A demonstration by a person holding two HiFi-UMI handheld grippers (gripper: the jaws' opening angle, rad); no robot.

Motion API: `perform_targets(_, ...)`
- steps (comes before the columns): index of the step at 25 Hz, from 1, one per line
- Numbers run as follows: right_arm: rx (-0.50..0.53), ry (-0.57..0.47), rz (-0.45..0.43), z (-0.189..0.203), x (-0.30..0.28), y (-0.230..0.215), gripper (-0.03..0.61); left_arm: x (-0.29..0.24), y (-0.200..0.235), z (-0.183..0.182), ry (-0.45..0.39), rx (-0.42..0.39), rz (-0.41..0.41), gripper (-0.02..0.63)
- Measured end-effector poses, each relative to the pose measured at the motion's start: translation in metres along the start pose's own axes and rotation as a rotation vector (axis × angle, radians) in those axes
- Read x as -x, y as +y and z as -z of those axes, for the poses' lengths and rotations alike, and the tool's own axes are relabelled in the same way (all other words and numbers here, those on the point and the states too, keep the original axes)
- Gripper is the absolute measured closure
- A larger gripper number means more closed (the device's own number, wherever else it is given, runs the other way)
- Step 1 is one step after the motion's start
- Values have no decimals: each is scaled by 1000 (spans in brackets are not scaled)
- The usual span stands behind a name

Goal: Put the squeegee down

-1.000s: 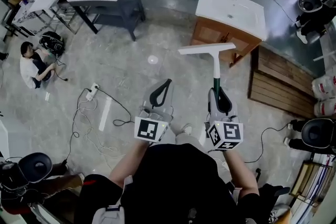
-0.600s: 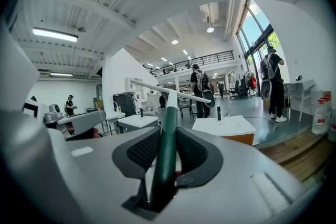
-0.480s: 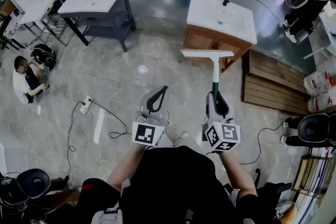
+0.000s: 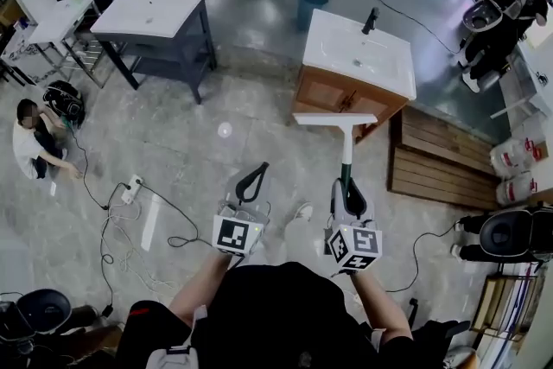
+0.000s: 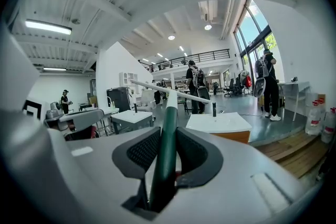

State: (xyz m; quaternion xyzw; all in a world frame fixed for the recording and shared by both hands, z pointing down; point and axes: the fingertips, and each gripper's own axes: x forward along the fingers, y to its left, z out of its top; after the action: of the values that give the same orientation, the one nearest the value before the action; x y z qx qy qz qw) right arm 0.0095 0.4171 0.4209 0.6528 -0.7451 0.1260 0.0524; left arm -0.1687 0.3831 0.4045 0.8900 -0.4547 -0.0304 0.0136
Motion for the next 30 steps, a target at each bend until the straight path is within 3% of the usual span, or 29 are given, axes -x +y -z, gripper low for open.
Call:
perform_targets(4,-6,35,-19,9,-26,-10,477,-24,4,8,22,25,-8,612)
perform_targets(13,-6,51,-69,-8,-117,-66,477,-124,15,13,20,-55,-11,612)
perform_targets(21,10,38,-115,-50,-204,-132,477,-221,19,1,4,-40,-98,612)
perform_targets(30,8,50,-152,-73,-266,-175,477,-281,25,-1,6,-4,-185,612)
